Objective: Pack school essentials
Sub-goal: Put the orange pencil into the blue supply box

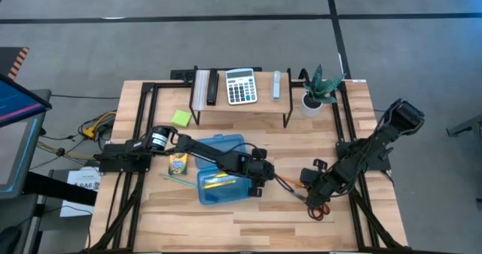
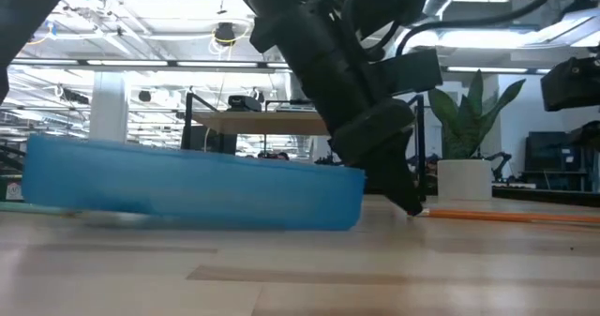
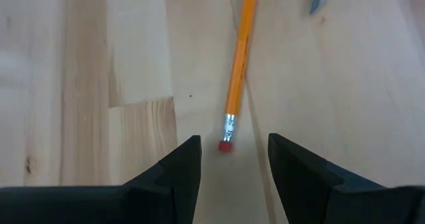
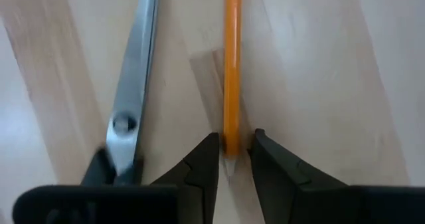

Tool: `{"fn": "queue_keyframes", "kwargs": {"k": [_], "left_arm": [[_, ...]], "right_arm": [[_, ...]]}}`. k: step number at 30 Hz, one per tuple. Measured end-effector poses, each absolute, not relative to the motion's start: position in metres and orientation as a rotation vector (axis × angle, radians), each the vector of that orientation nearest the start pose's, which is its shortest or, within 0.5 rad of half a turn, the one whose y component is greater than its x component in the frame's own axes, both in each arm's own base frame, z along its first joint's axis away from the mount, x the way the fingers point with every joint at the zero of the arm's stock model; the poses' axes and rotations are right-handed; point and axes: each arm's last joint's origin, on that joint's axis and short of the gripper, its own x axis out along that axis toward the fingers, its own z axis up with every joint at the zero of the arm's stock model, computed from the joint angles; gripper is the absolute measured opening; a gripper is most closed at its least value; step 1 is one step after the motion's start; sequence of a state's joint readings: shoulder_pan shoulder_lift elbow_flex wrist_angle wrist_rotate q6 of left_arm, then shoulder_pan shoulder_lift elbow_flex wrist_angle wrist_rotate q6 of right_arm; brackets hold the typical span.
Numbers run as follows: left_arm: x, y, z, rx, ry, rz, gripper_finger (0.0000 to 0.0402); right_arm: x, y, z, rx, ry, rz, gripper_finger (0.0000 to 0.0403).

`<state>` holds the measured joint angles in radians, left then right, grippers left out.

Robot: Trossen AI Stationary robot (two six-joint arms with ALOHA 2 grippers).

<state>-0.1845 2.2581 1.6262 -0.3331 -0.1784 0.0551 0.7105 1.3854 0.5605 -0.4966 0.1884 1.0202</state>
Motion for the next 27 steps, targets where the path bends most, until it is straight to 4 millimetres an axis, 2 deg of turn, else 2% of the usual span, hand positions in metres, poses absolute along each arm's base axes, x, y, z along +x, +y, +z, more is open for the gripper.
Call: {"fn": "queue_keyframes", "kwargs": {"k": [12, 23, 27], "left_arm": [[0.480, -0.087, 0.165, 0.254, 0.935, -0.058, 0.0163], [0.480, -0.082, 0.164, 0.245, 0.947, -0.085, 0.0163], [0.483, -0.077, 0.142, 0.224, 0.999, -0.121, 0.0163]], "right_arm": [[0.161, 0.133, 0.143, 0.274, 1.278, -0.180, 0.0109], [0.160, 0.134, 0.142, 0.278, 1.276, -0.194, 0.0109], [0.161, 0.134, 0.143, 0.285, 1.270, -0.192, 0.0109]]}}
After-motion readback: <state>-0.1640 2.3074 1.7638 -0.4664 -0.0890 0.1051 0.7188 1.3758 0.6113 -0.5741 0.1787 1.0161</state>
